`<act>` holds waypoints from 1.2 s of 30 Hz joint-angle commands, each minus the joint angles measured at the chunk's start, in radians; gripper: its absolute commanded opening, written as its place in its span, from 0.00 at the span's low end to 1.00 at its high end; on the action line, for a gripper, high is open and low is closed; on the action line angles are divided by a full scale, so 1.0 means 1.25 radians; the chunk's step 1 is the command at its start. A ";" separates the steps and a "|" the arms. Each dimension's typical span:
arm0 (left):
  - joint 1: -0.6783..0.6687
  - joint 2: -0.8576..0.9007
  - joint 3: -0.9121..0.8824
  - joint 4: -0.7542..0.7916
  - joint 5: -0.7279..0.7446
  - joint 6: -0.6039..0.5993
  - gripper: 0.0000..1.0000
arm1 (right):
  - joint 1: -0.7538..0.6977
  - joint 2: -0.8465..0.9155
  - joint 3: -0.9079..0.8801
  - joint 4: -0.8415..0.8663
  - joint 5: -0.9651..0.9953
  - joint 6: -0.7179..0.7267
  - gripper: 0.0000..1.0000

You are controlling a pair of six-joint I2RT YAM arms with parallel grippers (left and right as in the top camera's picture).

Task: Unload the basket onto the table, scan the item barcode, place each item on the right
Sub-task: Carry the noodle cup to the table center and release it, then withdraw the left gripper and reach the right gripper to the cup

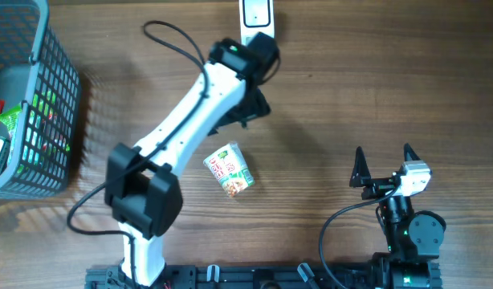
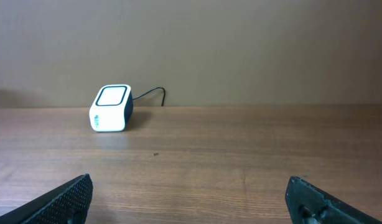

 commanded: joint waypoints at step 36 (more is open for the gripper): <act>0.410 -0.371 -0.002 0.161 0.123 0.219 1.00 | -0.001 0.649 0.667 -0.399 -0.513 0.122 1.00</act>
